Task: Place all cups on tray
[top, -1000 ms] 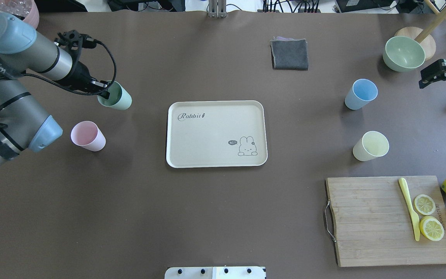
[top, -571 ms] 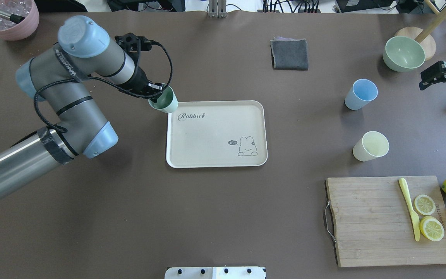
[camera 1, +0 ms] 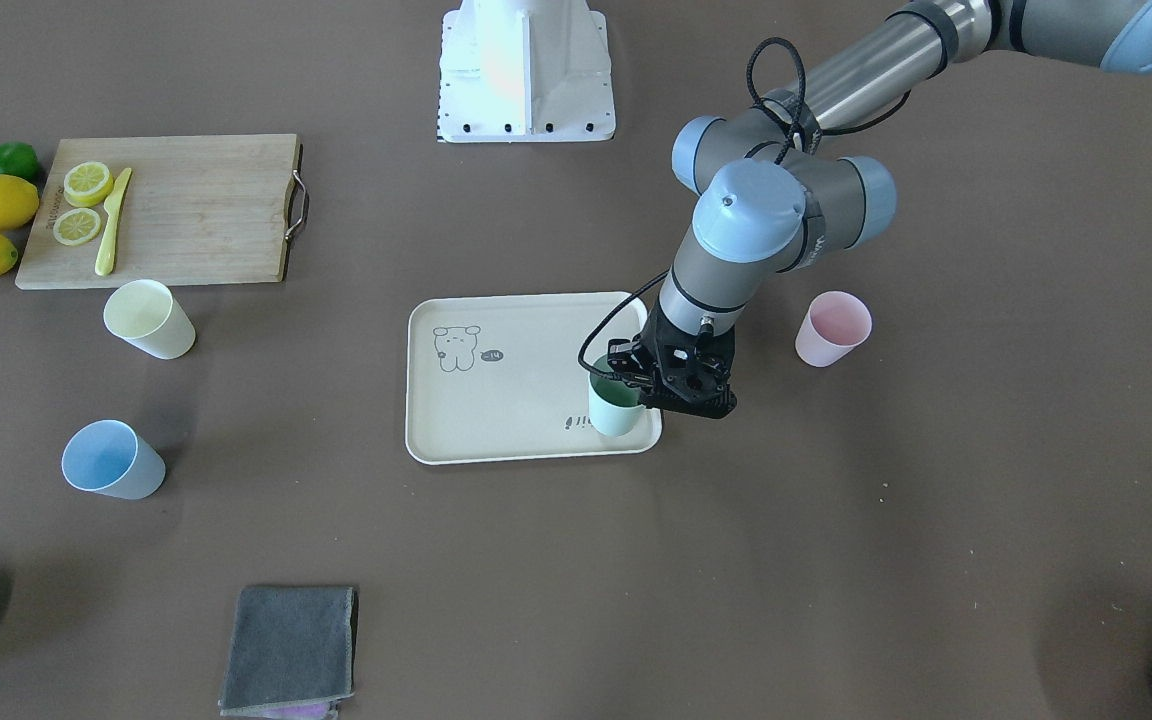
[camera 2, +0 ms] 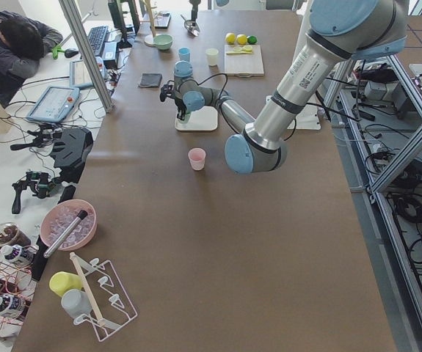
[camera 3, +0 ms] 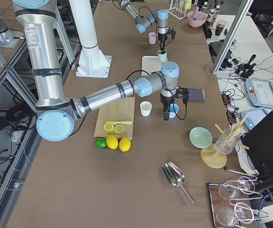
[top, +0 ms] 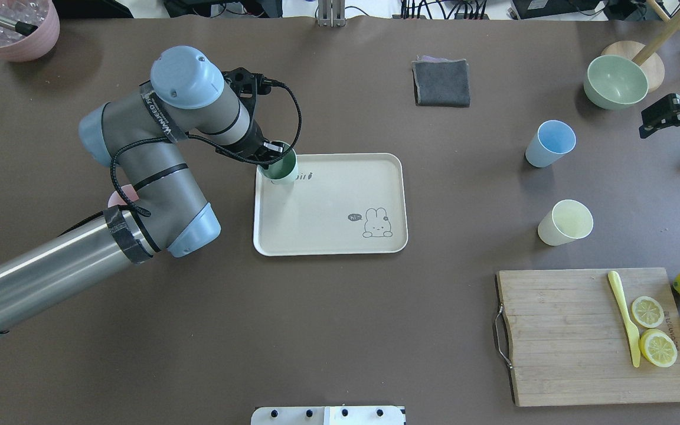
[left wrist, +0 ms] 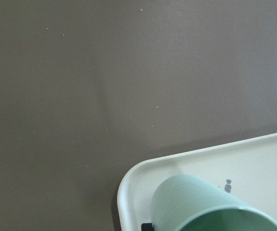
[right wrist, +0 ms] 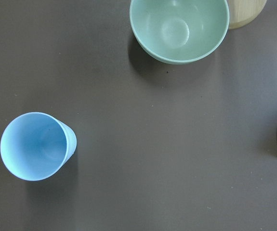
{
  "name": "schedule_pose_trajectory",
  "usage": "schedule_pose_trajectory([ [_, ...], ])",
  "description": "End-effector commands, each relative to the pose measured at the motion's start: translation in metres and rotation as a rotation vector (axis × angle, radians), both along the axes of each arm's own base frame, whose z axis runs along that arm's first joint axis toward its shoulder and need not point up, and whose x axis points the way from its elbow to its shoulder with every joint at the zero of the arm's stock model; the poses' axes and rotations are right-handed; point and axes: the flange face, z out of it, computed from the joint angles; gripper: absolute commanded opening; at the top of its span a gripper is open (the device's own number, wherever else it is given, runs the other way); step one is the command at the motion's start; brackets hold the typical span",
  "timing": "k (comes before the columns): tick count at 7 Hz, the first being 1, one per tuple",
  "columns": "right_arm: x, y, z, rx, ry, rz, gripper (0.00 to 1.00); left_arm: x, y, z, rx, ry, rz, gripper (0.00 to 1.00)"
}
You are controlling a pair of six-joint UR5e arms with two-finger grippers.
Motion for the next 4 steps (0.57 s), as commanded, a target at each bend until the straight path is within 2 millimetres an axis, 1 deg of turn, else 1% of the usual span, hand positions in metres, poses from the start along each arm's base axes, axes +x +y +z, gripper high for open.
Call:
schedule_pose_trajectory([
  [1, -0.004, -0.004, 0.004, -0.008, 0.002, -0.006, 0.99, -0.001, 0.001, -0.005, 0.014, 0.005, 0.002, 0.98],
  [2, -0.009, -0.014, 0.001, -0.008, 0.001, -0.006, 0.99, -0.016, -0.005, -0.015, 0.024, 0.021, -0.013, 0.98],
  [3, -0.017, -0.031, -0.002, -0.016, -0.002, -0.005, 0.99, -0.048, -0.023, -0.02, 0.014, 0.032, -0.009, 0.98],
  [4, -0.024, -0.051, -0.009, -0.022, -0.008, 0.001, 0.98, -0.097, -0.043, -0.027, 0.036, 0.03, 0.031, 0.98],
])
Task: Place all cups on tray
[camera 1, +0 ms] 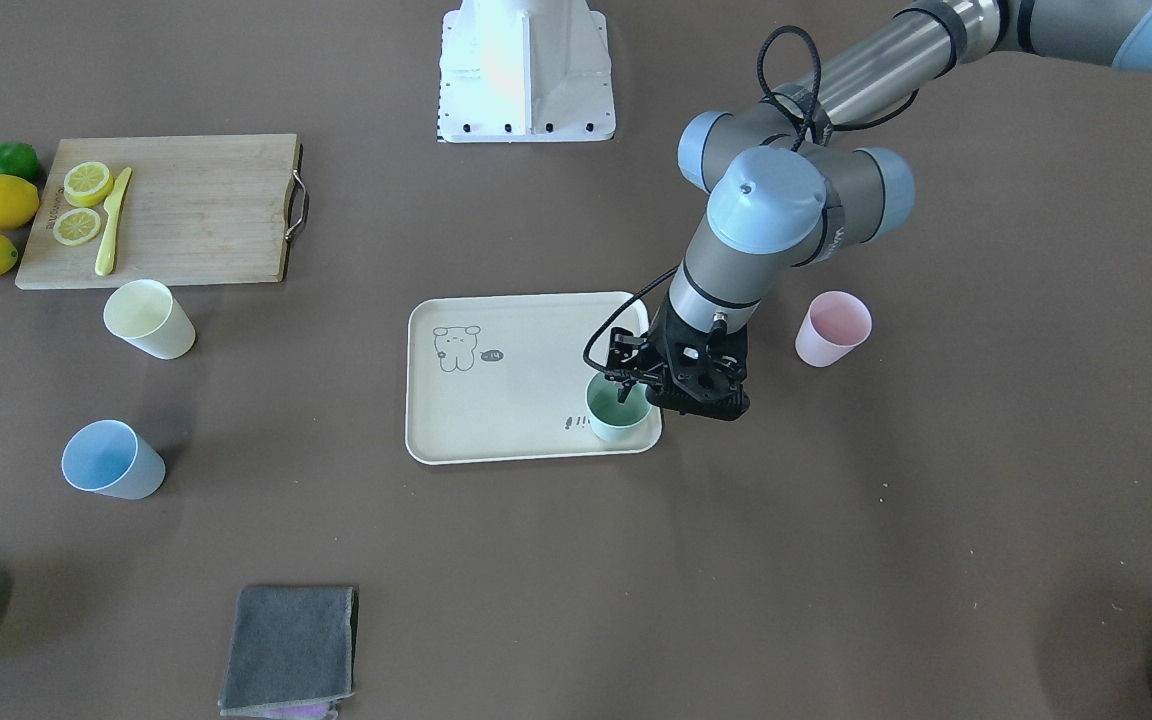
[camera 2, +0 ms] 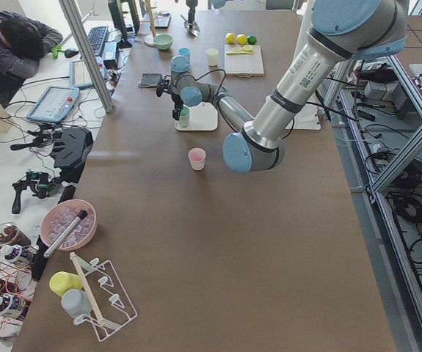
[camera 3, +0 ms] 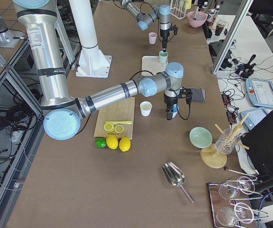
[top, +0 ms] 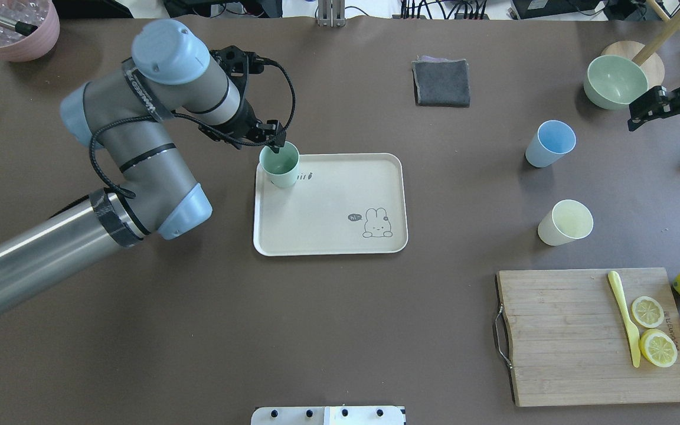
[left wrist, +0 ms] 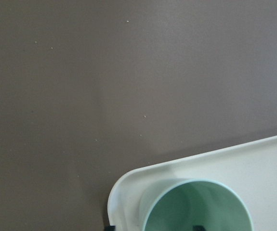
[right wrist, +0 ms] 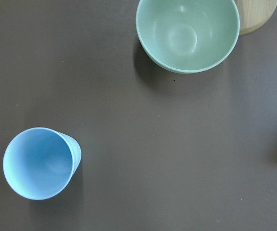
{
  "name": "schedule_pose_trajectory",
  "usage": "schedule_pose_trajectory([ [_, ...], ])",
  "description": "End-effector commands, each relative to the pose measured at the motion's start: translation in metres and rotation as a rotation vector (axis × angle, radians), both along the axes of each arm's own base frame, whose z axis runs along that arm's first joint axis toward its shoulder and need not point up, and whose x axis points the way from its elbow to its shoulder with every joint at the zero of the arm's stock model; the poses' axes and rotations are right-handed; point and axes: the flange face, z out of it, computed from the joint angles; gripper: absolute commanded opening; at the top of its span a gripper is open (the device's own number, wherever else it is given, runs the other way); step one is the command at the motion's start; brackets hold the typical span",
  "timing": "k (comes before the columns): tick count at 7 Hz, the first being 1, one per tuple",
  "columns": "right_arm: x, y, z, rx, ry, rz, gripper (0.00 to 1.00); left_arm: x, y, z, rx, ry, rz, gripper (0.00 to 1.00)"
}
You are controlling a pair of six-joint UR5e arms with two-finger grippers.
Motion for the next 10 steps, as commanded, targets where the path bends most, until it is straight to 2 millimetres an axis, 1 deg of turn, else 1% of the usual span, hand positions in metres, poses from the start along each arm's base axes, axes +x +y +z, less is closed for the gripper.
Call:
schedule_pose_trajectory([
  [1, -0.016, -0.034, -0.001, -0.02, -0.016, 0.005, 0.98, -0.093, -0.023, 0.0, 0.041, -0.018, 0.072, 0.98],
  [2, -0.037, -0.042, 0.01, 0.012, -0.047, 0.0, 0.98, -0.134, -0.025, 0.018, 0.073, -0.033, 0.097, 0.98],
  [3, -0.063, -0.047, 0.022, 0.026, -0.075, 0.007, 0.98, -0.155, -0.027, 0.031, 0.085, -0.036, 0.103, 0.98],
  [4, -0.084, -0.043, 0.024, 0.028, -0.082, 0.0, 0.98, -0.156, -0.027, 0.029, 0.09, -0.034, 0.103, 0.98],
  [5, -0.092, -0.04, 0.026, 0.025, -0.08, -0.013, 0.97, -0.157, -0.026, 0.031, 0.088, -0.036, 0.102, 0.98],
  [6, -0.098, -0.038, 0.027, 0.026, -0.074, -0.017, 0.89, -0.159, -0.028, 0.031, 0.088, -0.036, 0.097, 0.98],
  [7, -0.104, -0.033, 0.033, 0.018, -0.068, -0.025, 0.68, -0.161, -0.028, 0.032, 0.089, -0.036, 0.096, 0.98],
  [8, -0.113, -0.028, 0.034, -0.016, -0.07, -0.006, 0.44, -0.163, -0.029, 0.031, 0.09, -0.035, 0.093, 0.98],
  [9, -0.124, -0.024, 0.034, -0.019, -0.064, -0.014, 0.23, -0.167, -0.028, 0.036, 0.086, -0.037, 0.09, 0.98],
  [10, -0.135, -0.02, 0.036, -0.016, -0.048, -0.023, 0.07, -0.171, -0.024, 0.041, 0.084, -0.04, 0.086, 0.98],
])
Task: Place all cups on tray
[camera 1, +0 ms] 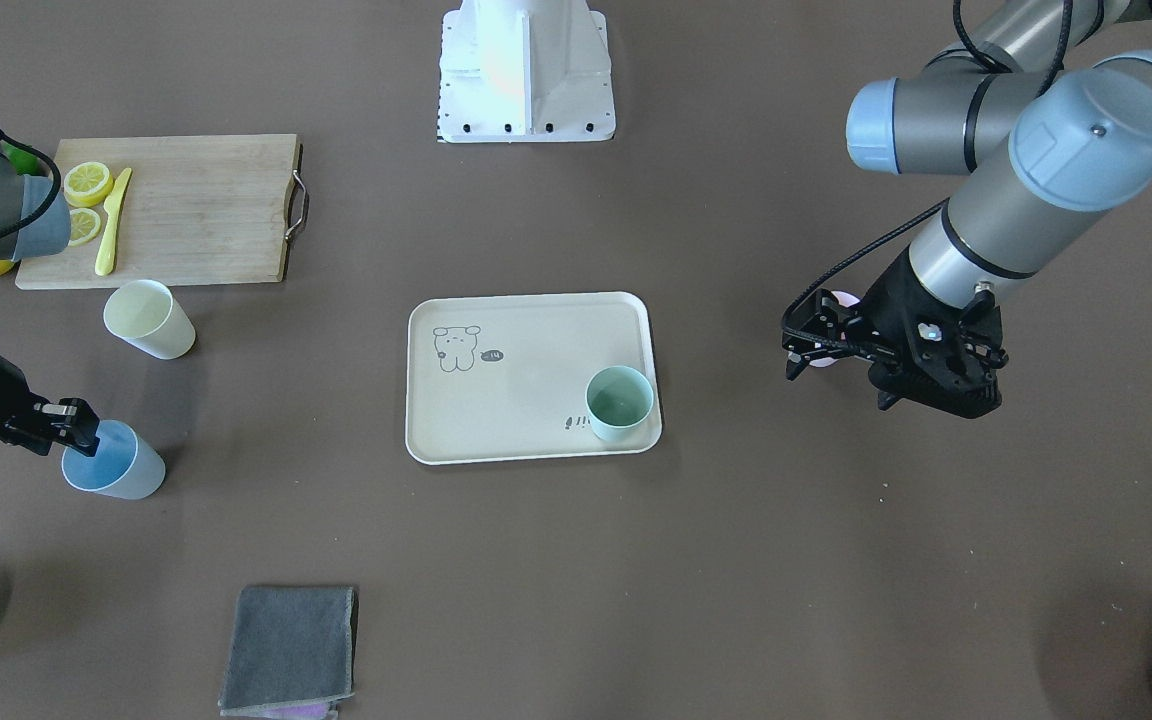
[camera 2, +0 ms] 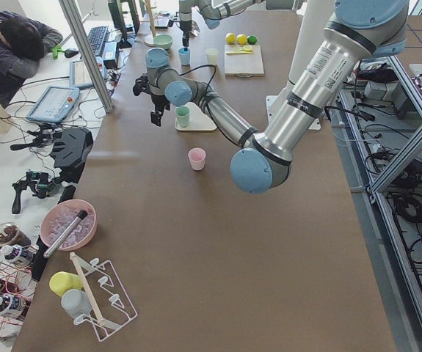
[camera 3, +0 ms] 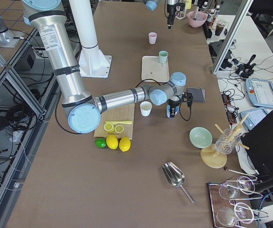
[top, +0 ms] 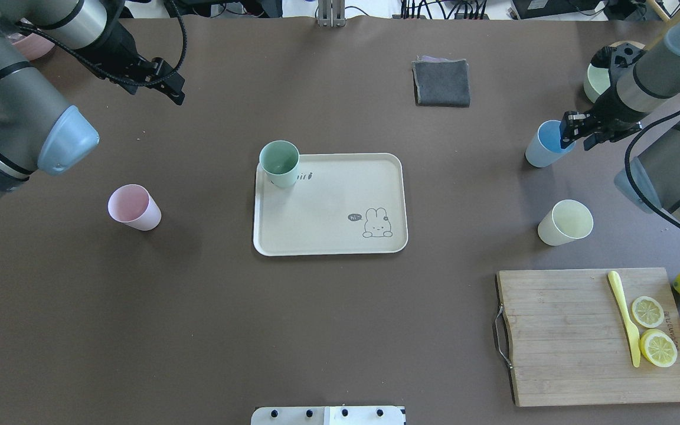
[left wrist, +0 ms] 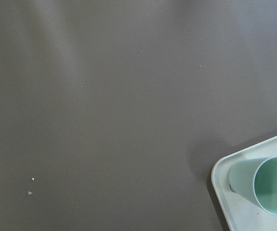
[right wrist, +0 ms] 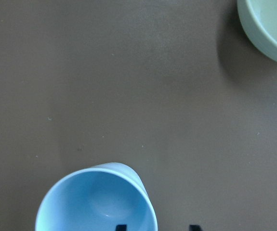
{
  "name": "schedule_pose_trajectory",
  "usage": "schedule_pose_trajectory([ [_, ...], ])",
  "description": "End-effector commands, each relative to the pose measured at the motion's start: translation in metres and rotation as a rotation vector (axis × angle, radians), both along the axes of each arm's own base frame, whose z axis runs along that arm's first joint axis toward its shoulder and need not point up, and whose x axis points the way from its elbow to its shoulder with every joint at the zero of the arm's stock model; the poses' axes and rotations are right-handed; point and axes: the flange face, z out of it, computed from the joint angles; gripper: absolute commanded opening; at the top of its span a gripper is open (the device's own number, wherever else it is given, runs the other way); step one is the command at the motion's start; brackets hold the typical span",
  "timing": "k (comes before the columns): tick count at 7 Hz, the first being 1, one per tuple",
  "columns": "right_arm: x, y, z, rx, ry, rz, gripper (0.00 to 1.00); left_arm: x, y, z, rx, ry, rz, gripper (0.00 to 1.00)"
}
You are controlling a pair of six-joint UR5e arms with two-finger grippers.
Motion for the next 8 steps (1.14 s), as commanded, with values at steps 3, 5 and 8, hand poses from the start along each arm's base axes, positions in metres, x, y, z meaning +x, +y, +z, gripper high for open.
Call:
schedule_pose_trajectory([
  [3, -0.03, -0.004, -0.052, -0.072, -0.034, 0.144, 0.0, -0.038, 0.015, 0.039, -0.031, -0.02, -0.038, 0.98],
  [5, -0.056, -0.011, -0.127, -0.105, -0.1, 0.194, 0.0, -0.048, 0.038, 0.075, -0.055, -0.056, -0.049, 0.99],
  [8, -0.13, 0.003, -0.227, -0.198, -0.152, 0.23, 0.0, -0.019, 0.076, 0.115, -0.039, -0.122, -0.028, 0.99],
])
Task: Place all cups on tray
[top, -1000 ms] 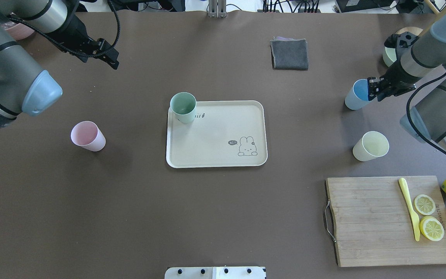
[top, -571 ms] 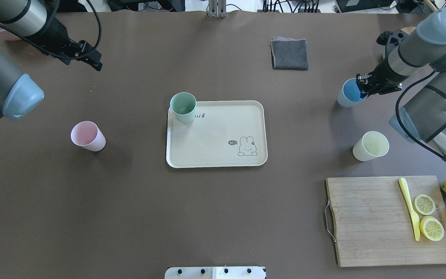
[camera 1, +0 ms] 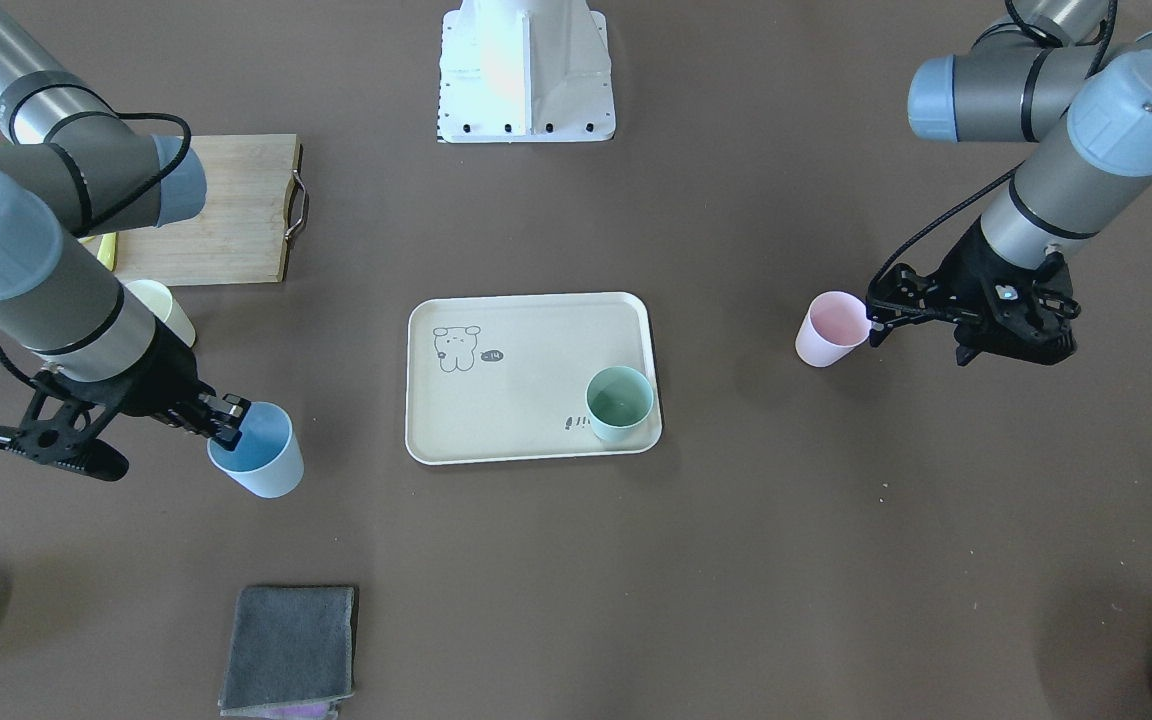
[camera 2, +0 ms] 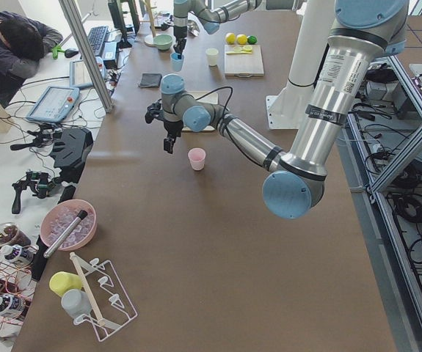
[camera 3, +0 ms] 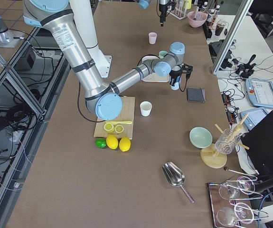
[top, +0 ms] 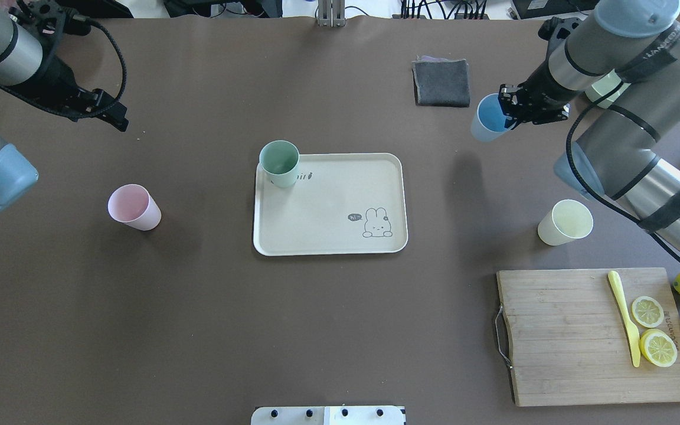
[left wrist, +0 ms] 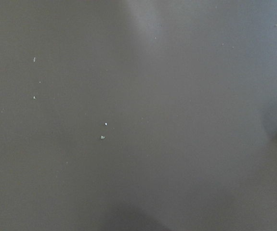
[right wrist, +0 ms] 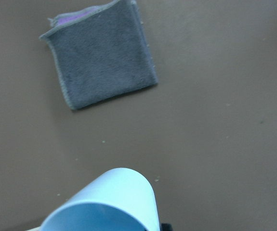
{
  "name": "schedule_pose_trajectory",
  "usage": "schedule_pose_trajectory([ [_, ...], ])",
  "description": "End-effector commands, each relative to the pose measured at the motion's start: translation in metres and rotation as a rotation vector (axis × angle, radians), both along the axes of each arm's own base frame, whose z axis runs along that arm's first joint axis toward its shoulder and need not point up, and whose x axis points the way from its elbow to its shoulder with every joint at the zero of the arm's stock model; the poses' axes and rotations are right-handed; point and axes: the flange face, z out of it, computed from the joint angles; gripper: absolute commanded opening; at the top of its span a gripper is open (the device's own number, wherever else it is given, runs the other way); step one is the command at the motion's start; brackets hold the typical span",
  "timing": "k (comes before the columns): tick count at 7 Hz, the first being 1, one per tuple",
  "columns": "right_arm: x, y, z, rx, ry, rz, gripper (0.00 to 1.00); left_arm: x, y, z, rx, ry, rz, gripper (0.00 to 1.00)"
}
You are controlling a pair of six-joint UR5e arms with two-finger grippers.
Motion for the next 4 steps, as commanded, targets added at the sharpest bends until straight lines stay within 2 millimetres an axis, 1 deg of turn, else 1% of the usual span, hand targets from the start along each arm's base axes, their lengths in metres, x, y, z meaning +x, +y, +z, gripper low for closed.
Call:
schedule_pose_trajectory([
  [1, -0.054, 0.018, -0.049, -0.018, -0.009, 0.013, 0.0, 0.021, 0.018, 0.014, 0.008, -0.015, 0.027, 0.99],
  [2, -0.074, 0.03, -0.058, -0.007, -0.013, -0.002, 0.0, 0.032, 0.025, 0.014, -0.011, -0.011, 0.029, 0.99],
  [3, -0.102, 0.048, -0.074, -0.029, -0.027, -0.005, 0.0, 0.035, 0.027, 0.013, -0.01, -0.009, 0.033, 0.99],
  [4, -0.127, 0.064, -0.07, -0.013, -0.001, -0.015, 0.0, 0.035, 0.026, 0.012, -0.009, -0.008, 0.033, 0.99],
])
